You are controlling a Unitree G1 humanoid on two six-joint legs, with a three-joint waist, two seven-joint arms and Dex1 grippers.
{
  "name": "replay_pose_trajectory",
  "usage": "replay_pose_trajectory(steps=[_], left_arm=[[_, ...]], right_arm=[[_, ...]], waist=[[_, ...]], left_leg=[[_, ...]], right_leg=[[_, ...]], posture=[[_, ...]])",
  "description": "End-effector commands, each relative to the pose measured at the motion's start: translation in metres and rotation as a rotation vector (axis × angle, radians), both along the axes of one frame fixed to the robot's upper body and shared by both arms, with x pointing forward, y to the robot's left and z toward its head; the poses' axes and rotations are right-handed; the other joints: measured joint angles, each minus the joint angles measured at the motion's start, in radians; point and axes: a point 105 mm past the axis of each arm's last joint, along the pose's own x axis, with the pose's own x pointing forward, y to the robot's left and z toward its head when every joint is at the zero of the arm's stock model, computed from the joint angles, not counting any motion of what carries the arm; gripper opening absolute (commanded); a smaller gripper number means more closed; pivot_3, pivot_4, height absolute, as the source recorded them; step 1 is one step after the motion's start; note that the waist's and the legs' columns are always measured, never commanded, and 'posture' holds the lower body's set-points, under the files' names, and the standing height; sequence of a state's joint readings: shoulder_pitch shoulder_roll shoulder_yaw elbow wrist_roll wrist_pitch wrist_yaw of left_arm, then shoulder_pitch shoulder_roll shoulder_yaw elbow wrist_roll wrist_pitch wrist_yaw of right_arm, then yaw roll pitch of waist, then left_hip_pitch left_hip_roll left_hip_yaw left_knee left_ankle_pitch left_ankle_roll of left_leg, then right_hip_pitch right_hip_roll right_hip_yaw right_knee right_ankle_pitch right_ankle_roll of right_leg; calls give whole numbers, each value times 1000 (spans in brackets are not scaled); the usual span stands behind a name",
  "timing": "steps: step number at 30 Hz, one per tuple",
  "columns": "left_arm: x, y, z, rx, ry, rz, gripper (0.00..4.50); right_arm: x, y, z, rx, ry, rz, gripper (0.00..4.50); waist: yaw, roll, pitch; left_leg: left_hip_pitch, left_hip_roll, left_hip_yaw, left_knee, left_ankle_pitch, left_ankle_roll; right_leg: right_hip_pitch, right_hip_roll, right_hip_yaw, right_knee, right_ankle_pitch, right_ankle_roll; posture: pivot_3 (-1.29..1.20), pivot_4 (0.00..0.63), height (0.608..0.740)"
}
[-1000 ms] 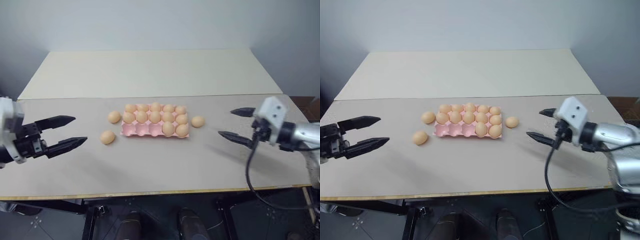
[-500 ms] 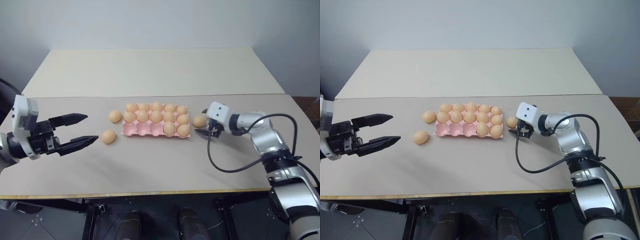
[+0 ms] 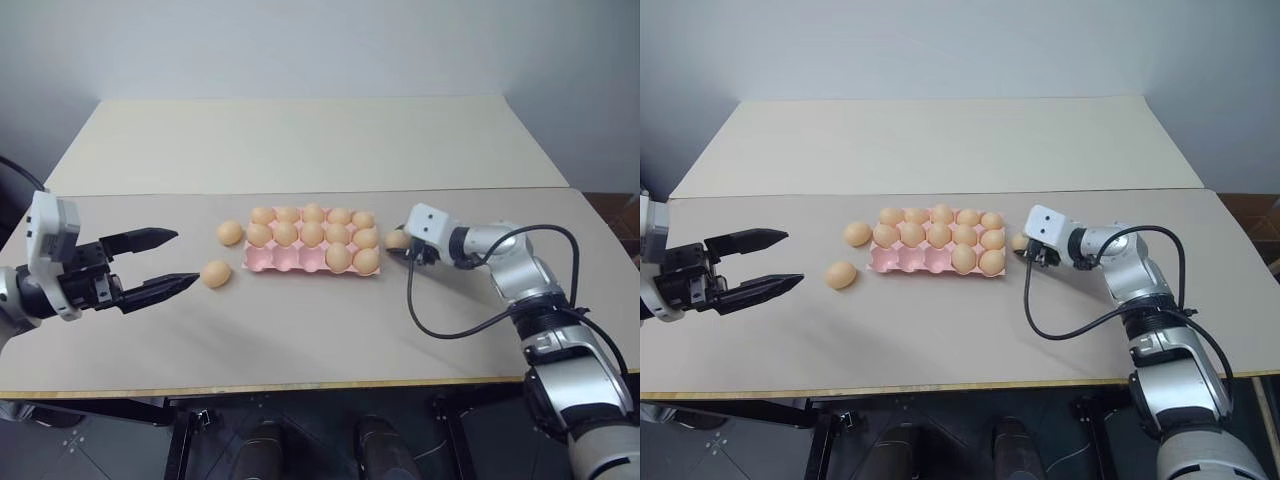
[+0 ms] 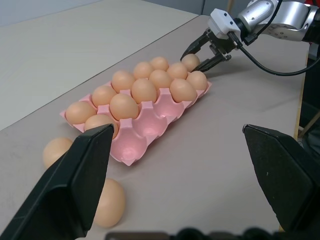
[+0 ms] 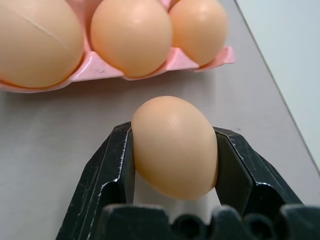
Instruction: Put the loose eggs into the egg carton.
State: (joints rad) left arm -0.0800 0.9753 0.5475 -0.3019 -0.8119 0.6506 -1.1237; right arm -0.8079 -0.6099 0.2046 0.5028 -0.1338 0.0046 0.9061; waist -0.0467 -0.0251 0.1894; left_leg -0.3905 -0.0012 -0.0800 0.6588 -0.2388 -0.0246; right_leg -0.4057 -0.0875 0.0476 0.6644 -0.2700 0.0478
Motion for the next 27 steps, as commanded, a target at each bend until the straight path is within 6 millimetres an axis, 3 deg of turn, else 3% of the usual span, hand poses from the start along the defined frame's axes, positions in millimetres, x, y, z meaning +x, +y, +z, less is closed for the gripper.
replay_pose_trajectory(steps=[1,6,10,14,18,19,21,24,25,27], left_arm=[[-3,1,12,14,-57,1,4500],[-3,1,12,16,-54,4,4500],[-5,2,13,22,-55,9,4500],[-8,4,14,27,-56,18,4500],[-9,5,14,33,-51,22,4500],[-9,5,13,36,-46,21,4500],[-9,5,12,44,-39,18,4500],[-8,5,11,46,-37,14,4500],[-8,5,12,46,-38,14,4500],[-7,5,13,47,-42,11,4500]], right_arm=[[-4,27,58,99,-134,55,2025],[-20,88,70,152,-134,210,2025],[-28,125,63,166,-111,272,2025],[-38,146,43,152,-61,301,2025],[-42,151,29,130,-18,293,2025],[-43,151,27,129,-6,291,2704],[-43,151,26,132,13,289,3175],[-46,153,31,145,7,302,4228],[-47,154,33,152,5,307,4453],[-49,154,41,171,-9,307,4453]], waist=[[-3,0,0],[-17,0,0],[-18,0,0],[-12,0,0],[-11,0,0],[-12,0,0],[-13,0,0],[-14,0,0],[-14,0,0],[-14,0,0]], left_leg=[[0,0,0,0,0,0],[1,1,0,0,0,0],[0,1,-1,0,0,0],[0,0,-1,0,0,0],[0,0,-1,0,0,0],[0,0,-1,0,0,0],[0,0,-1,0,0,0],[0,0,-1,0,0,0],[0,0,-1,0,0,0],[0,1,-1,0,0,0]], right_leg=[[0,0,0,0,0,0],[0,2,0,1,0,0],[0,1,0,1,0,0],[-1,1,0,0,0,0],[-1,1,0,1,0,0],[-1,1,0,1,0,0],[-1,1,0,1,0,0],[-1,1,0,1,0,0],[-2,1,0,1,0,0],[-2,1,0,1,0,0]], posture=[[0,150,740],[0,150,740],[0,150,740],[0,150,740],[0,150,740],[0,150,740],[0,150,740],[0,150,740],[0,150,740],[0,150,740]])
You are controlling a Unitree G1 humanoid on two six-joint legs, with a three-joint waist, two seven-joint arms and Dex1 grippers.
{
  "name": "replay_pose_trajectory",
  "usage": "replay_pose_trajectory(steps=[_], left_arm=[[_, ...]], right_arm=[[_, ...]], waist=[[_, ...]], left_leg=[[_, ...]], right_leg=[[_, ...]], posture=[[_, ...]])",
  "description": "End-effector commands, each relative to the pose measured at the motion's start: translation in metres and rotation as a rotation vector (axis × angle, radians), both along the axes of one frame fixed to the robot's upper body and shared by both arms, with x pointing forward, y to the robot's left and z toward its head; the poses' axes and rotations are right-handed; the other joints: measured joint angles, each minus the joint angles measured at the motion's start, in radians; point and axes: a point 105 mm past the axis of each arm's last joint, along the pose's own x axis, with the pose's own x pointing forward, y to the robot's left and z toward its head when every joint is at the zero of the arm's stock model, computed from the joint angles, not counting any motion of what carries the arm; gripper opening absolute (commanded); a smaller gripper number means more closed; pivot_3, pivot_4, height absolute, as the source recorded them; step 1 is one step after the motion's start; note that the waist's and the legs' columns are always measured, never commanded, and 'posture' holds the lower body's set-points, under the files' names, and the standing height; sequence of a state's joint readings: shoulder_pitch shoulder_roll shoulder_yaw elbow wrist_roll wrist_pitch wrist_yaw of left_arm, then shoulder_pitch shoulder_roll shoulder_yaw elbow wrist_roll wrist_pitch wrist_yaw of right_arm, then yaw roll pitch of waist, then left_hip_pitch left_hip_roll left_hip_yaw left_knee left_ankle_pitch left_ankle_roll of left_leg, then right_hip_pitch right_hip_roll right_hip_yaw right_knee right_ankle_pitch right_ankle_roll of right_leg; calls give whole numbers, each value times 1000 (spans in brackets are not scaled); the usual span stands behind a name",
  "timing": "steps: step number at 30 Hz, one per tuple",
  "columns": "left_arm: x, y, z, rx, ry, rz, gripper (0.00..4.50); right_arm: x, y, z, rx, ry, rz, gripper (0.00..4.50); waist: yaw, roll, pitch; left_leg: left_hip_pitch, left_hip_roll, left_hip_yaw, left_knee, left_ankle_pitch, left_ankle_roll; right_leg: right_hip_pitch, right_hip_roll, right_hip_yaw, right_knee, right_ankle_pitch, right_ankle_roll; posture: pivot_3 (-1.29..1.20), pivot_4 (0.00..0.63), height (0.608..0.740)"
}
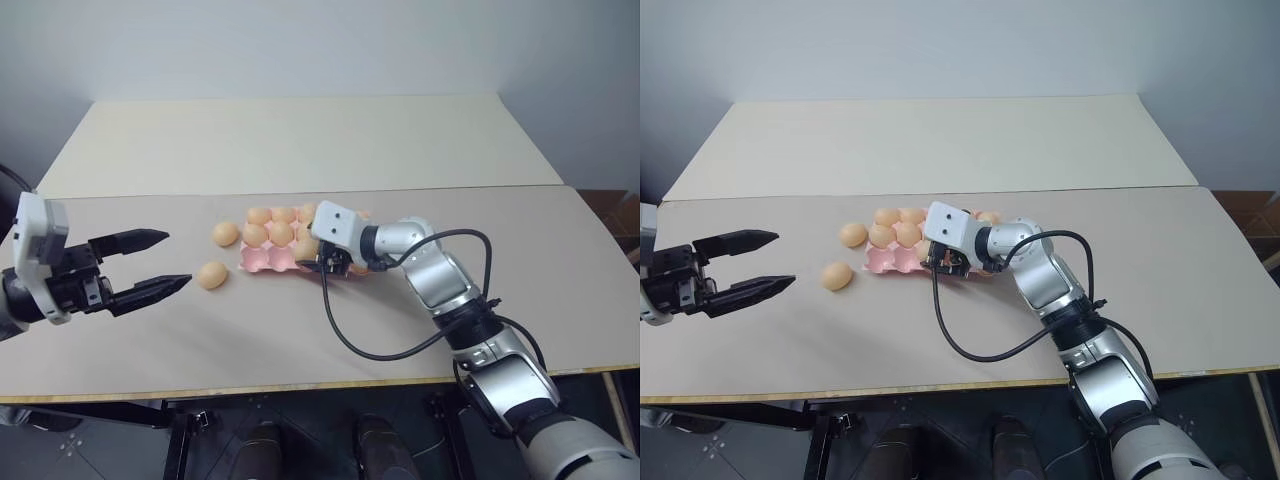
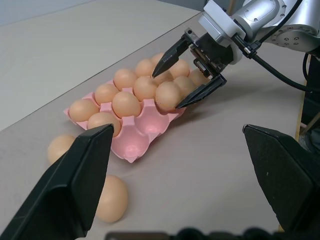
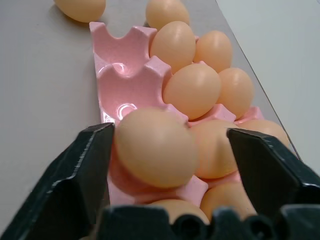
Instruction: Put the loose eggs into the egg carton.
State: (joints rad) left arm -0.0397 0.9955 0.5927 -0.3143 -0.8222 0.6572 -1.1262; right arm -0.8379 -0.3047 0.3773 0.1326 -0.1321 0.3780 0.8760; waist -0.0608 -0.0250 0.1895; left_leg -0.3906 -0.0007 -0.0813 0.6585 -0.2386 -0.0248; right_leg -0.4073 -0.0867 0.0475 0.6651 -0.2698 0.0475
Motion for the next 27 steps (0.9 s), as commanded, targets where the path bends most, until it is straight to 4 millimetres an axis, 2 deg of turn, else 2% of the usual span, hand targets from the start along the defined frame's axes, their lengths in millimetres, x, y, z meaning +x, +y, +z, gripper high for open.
replay_pose_trajectory(steps=[1,5,9,11,17,19,23,27], left_arm=[[0,-1,11,31,-45,-12,4500],[1,-4,10,33,-40,-36,4500],[8,-6,8,43,-34,-59,4500],[12,-4,8,44,-41,-52,4500],[14,6,7,66,-57,-23,4500],[12,13,9,63,-58,1,4500],[7,26,6,52,-46,58,4500],[4,29,0,50,-34,83,4500]], right_arm=[[-7,3,33,81,-63,28,4453],[-11,-16,57,148,-81,7,4453],[-27,-58,71,194,-88,-4,4453],[-37,-86,71,186,-81,-24,4453],[-69,-148,70,215,5,-80,4453],[-82,-167,64,206,43,-105,4453],[-100,-191,47,180,101,-166,4453],[-103,-194,40,179,108,-196,4453]], waist=[[0,0,0],[2,0,0],[20,0,0],[25,0,0],[17,0,0],[14,0,0],[15,0,0],[15,0,0]], left_leg=[[0,0,0,0,0,0],[0,0,0,0,0,0],[0,-1,0,0,0,0],[-1,-1,-1,0,0,0],[0,-1,0,0,0,0],[0,0,0,0,0,0],[0,0,1,0,0,0],[2,0,2,0,0,0]], right_leg=[[0,0,0,0,0,0],[0,0,0,0,0,0],[0,-1,0,-1,0,0],[1,-1,-2,-2,0,0],[2,-1,-1,-1,0,0],[2,0,-1,-1,0,0],[3,0,0,-1,0,0],[4,-1,0,-1,0,0]], posture=[[0,150,740],[0,150,740],[0,150,740],[0,150,740],[0,150,740],[0,150,740],[0,150,740],[0,150,740]])
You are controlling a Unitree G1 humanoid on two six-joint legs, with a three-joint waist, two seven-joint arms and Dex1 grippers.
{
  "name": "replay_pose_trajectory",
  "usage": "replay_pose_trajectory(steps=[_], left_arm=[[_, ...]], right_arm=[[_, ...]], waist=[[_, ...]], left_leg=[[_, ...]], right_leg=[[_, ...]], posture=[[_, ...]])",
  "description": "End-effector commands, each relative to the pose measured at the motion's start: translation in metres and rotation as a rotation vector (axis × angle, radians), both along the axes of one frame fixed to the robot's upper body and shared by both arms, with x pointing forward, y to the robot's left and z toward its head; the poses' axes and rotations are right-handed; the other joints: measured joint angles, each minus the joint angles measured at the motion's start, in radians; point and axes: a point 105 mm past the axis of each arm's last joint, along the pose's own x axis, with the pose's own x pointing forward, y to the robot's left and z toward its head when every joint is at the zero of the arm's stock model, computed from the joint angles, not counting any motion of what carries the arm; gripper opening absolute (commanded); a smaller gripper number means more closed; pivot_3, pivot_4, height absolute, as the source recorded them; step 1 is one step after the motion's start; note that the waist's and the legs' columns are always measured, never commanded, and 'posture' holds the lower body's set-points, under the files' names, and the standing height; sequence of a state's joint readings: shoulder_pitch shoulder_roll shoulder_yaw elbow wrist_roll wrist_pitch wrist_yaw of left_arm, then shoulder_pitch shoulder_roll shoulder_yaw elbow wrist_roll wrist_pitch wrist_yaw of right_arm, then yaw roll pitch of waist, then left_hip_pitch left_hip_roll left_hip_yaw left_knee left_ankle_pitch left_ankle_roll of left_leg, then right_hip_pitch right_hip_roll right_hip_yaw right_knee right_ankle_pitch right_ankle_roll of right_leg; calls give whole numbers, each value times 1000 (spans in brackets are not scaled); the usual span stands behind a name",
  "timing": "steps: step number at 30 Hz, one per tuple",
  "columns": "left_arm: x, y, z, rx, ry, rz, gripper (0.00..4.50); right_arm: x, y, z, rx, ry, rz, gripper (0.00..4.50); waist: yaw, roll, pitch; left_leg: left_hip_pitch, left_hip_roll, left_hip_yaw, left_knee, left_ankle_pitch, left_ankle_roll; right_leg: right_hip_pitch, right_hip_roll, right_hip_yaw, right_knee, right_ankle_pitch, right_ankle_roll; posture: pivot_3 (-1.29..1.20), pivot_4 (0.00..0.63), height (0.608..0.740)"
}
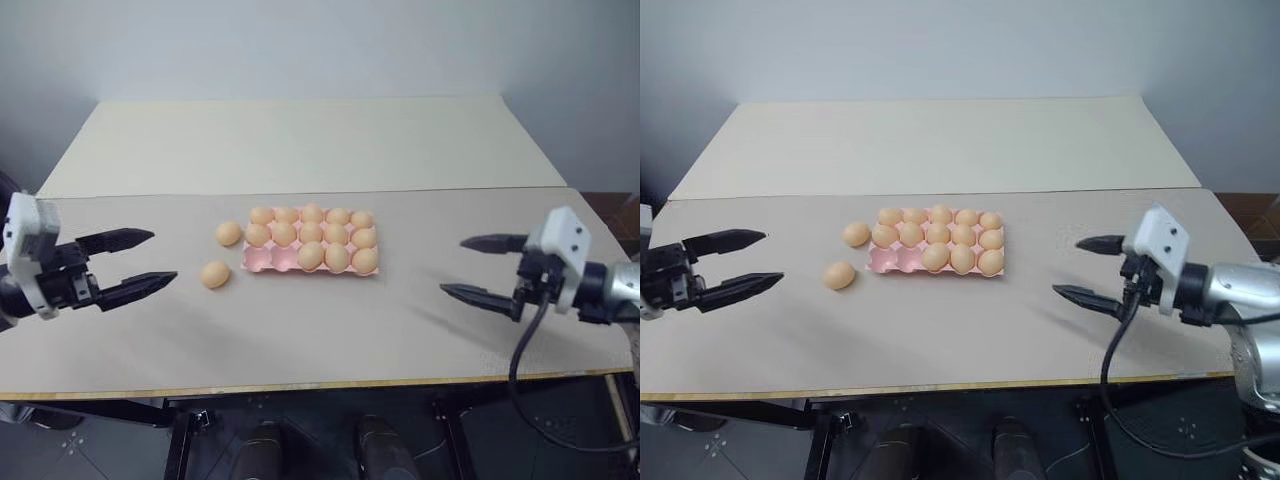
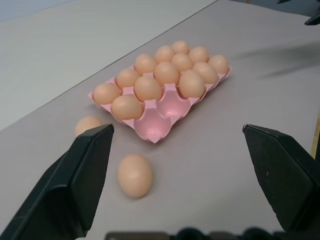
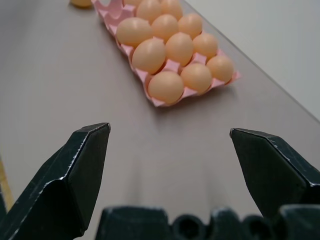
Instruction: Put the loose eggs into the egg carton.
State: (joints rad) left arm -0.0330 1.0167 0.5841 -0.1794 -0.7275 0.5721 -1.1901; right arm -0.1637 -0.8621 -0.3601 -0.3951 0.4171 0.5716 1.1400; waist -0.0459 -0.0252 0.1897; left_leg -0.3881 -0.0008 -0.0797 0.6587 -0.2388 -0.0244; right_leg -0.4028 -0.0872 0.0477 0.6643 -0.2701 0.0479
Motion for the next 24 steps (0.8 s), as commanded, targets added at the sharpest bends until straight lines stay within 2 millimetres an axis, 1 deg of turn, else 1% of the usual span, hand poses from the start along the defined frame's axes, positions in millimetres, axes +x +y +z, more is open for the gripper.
replay_pose_trajectory(steps=[1,4,5,7,11,13,15,18,24], left_arm=[[-2,3,8,13,-45,24,4500],[7,5,-2,13,-25,81,4500],[15,5,-13,31,-7,111,4500],[24,3,-25,59,9,140,4500],[45,-15,-47,12,43,114,4500],[56,-23,-54,-22,67,112,4500],[63,-28,-57,-34,75,108,4500],[75,-37,-69,5,85,116,4500],[85,-43,-87,68,112,107,4500]], right_arm=[[-4,6,17,-6,-93,18,4453],[0,11,20,14,-112,14,4453],[1,13,20,17,-112,20,4453],[1,15,19,20,-111,27,4453],[3,22,15,13,-121,41,4453],[5,25,16,23,-134,45,4453],[4,27,18,38,-140,51,4453],[4,31,17,53,-146,52,4453],[1,36,16,74,-159,47,4453]], waist=[[1,0,0],[1,0,0],[3,0,0],[6,0,0],[11,0,0],[13,-1,0],[13,-1,0],[10,-1,0],[7,-1,0]], left_leg=[[0,0,0,0,0,0],[0,0,0,0,0,0],[-1,0,0,0,0,0],[-1,-1,0,0,0,0],[-2,-1,0,0,0,0],[-2,-1,0,1,0,0],[-2,-2,-1,1,0,0],[-3,-2,-1,1,0,0],[-2,-1,-1,1,0,0]], right_leg=[[0,0,0,0,0,0],[0,0,0,0,0,0],[0,0,0,0,0,0],[0,-1,0,-1,0,0],[-1,-1,-1,-1,0,0],[0,-1,-1,-1,0,0],[0,-1,-1,-1,0,0],[-1,-1,-1,-1,0,0],[-1,-1,-1,0,0,0]], posture=[[0,150,740],[0,150,740],[0,150,740],[0,150,740],[0,150,740],[0,150,740],[0,150,740],[0,150,740],[0,150,740]])
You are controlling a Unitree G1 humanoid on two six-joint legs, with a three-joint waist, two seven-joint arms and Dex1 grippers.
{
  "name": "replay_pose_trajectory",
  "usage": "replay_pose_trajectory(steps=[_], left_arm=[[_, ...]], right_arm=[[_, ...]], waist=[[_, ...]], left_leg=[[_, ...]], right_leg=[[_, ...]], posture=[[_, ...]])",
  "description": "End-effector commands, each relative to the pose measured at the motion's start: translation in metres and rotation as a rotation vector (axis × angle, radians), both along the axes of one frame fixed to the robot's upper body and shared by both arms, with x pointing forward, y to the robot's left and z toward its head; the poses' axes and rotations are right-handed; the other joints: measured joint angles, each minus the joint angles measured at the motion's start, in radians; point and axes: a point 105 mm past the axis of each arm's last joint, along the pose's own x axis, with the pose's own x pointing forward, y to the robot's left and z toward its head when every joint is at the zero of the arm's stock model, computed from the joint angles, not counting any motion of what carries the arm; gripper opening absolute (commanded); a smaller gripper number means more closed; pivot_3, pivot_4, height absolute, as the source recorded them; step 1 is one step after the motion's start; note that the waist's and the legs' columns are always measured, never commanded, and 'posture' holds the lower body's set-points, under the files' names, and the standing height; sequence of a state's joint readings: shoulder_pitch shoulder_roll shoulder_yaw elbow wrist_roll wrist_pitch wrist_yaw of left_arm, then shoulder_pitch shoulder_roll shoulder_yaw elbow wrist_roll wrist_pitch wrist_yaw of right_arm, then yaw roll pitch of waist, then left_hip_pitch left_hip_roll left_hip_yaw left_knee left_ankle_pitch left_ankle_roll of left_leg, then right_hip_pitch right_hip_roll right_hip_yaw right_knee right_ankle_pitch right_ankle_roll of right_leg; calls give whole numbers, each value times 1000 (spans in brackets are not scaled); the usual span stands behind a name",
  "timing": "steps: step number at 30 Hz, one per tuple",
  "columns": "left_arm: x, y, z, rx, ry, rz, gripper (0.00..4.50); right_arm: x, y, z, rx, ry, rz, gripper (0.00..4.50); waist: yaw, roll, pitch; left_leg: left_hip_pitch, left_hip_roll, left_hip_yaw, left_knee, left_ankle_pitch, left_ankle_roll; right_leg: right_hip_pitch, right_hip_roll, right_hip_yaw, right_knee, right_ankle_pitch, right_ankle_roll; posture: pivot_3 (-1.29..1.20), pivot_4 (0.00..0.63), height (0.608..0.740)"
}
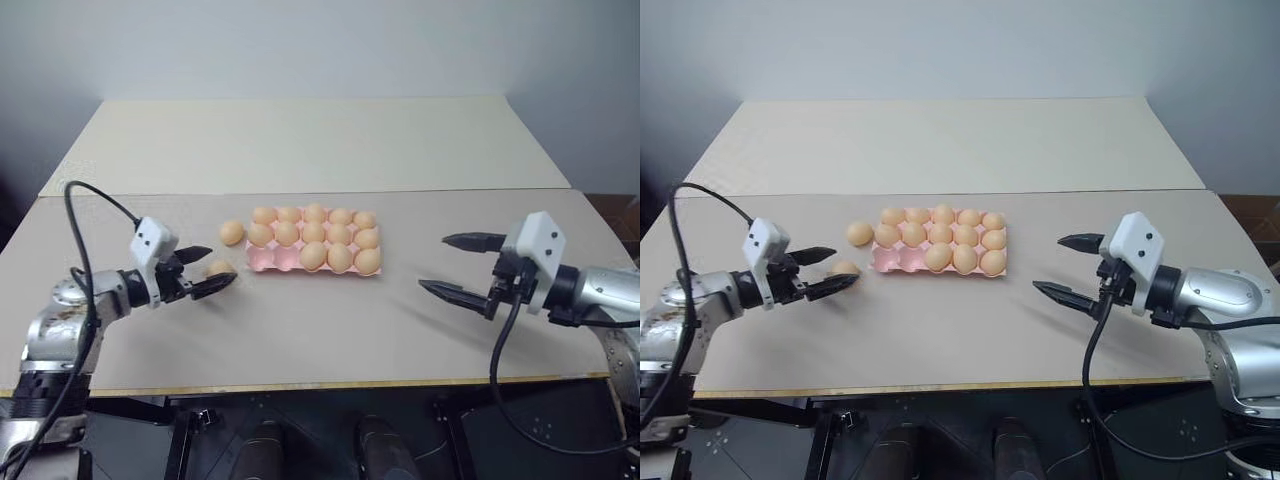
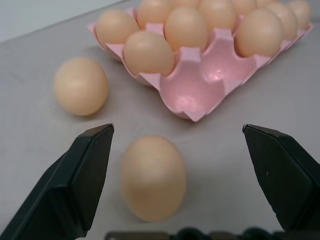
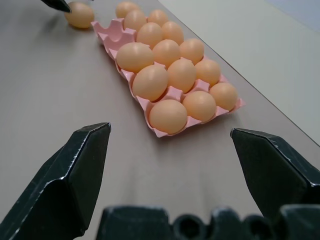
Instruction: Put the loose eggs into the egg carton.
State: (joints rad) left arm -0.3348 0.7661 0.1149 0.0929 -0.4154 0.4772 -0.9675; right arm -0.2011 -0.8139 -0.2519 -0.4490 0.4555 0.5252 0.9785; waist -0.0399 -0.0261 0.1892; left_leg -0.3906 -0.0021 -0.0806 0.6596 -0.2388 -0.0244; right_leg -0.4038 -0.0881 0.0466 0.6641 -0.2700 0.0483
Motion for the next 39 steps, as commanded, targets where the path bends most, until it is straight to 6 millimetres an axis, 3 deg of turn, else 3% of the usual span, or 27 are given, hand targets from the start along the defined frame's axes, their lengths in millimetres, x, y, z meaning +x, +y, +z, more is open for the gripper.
replay_pose_trajectory(steps=[1,5,6,8,14,18,22,25,28,33,39], left_arm=[[9,0,-1,46,-22,6,4500],[16,5,-15,95,27,43,4500],[17,5,-17,99,38,49,4311],[19,3,-17,85,35,48,3876],[17,1,-13,62,18,37,1954],[3,12,-3,69,-5,37,1954],[-14,21,35,49,-77,1,1954],[-15,10,63,16,-153,-48,1954],[-8,-14,81,-39,-210,-106,1954],[-3,-52,81,-59,-211,-250,1954],[21,-94,59,-13,-193,-330,1954]], right_arm=[[-7,6,12,23,-68,21,4453],[-9,7,10,31,-63,15,4453],[-9,7,9,32,-61,13,4488],[-8,6,9,33,-60,5,4500],[-10,5,9,49,-54,-10,4500],[-10,2,7,45,-59,-37,4500],[-9,0,8,50,-66,-48,4500],[-5,-3,13,48,-83,-65,4500],[-4,-3,16,51,-93,-73,4500],[-10,0,14,46,-90,-70,4500],[-11,1,13,33,-102,-91,4500]], waist=[[2,0,0],[3,0,0],[3,0,0],[3,0,0],[3,0,0],[-2,0,0],[-3,0,0],[7,0,0],[22,0,0],[25,-1,0],[23,-1,-1]], left_leg=[[0,0,0,0,0,0],[0,0,0,0,0,0],[0,0,0,0,0,0],[0,0,0,0,0,0],[0,0,0,0,0,0],[0,0,0,0,0,0],[0,1,-1,0,0,0],[1,0,-1,0,0,0],[1,-1,0,1,0,0],[-1,-1,0,1,0,0],[0,-1,0,2,0,0]], right_leg=[[0,0,0,0,0,0],[0,0,0,0,0,0],[0,0,0,0,0,0],[0,0,0,0,0,0],[0,0,0,0,0,0],[0,0,0,0,0,0],[-1,1,0,0,0,0],[1,0,0,0,0,0],[2,-1,-1,-1,0,1],[1,-1,-1,-1,0,1],[2,-1,-1,0,0,1]], posture=[[0,150,740],[0,150,740],[0,150,740],[0,150,740],[0,150,740],[0,150,740],[0,150,740],[0,150,740],[0,150,740],[0,150,740],[0,150,740]])
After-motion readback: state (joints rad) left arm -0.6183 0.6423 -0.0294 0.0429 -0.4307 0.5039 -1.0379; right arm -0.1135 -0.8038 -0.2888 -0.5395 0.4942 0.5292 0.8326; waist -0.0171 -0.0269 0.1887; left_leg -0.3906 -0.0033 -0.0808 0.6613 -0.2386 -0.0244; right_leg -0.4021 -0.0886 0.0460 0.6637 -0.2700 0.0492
